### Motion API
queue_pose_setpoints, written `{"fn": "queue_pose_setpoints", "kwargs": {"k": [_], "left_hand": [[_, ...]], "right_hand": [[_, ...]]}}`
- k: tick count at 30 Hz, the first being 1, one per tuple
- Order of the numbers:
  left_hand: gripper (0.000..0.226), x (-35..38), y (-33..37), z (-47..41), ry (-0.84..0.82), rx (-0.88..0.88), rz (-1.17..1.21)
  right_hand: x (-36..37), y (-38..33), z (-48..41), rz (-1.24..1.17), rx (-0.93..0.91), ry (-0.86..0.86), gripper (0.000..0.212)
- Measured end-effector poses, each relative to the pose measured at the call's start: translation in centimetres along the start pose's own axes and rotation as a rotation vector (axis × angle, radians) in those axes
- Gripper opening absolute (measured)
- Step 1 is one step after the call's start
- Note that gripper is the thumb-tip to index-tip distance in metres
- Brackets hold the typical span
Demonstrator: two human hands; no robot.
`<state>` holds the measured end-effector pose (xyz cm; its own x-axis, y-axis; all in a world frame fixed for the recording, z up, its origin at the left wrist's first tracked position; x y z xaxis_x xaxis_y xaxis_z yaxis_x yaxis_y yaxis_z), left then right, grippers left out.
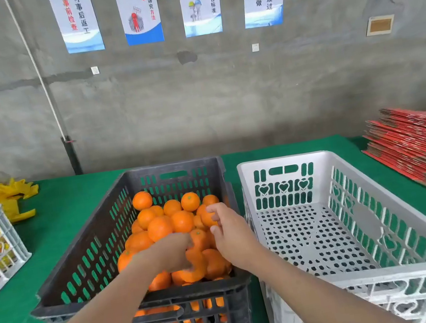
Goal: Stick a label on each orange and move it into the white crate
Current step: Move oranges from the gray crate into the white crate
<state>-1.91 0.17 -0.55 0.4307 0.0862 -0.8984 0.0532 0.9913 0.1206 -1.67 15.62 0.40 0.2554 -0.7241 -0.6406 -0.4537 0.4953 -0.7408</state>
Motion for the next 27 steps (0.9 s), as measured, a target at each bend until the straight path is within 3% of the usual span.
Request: {"fn": "queue_pose_setpoints", "kwargs": {"k": [3, 6, 10, 13, 16, 19, 22, 24, 27], "left_hand": [[0.064, 0.9, -0.7, -1.5, -0.189, -0.050, -0.154], [0.069, 1.6, -0.8, -3.1, -0.251, -0.050, -0.216], [0.087, 2.6, -0.9, -4.6, -0.288, -0.066, -0.213], [0.071, 1.8, -0.7, -4.9, -0.201, -0.057, -0.143], [0.050, -0.3, -0.4, -4.1, 0.052, -0.028, 0.189], [0.058, -2.7, -0.4, -1.3, 0.275, 0.059, 0.820], [0.068, -4.1, 1.0, 3.1, 0.427, 0.303, 1.250], [0.071, -3.9, 2.9, 6.1, 0.424, 0.411, 1.329], [0.063, -2.3, 5.3, 9.9, 0.449, 0.435, 1.261]], "right_hand": [[0.4, 0.6, -0.2, -0.008, -0.005, 0.020, 0.035], [0.9, 0.9, -0.4, -0.018, 0.005, 0.012, 0.034], [0.9, 1.5, -0.5, -0.022, -0.001, 0.028, 0.033], [0.9, 1.5, -0.7, -0.020, 0.006, 0.024, 0.032], [0.4, 1.2, -0.9, -0.036, 0.024, 0.041, 0.034], [-0.2, 0.4, -0.6, -0.055, 0.001, 0.050, 0.038], [-1.4, -0.7, 0.1, -0.104, -0.043, 0.042, 0.050], [-2.2, -1.8, 1.2, -0.161, -0.124, 0.011, 0.062], [-3.2, -3.4, 4.0, -0.227, -0.271, -0.077, 0.075]]}}
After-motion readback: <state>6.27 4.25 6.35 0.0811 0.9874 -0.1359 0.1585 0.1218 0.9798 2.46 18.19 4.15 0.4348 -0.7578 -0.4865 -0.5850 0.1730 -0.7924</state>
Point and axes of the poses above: each hand's wrist, its own z-axis away from the middle knuckle, its own x-axis out of the palm, y = z × x, the point moved 2 cm from there along -z, towards the middle knuckle, and after that the axes turned 9 degrees about -y, right-handed, at the moved point
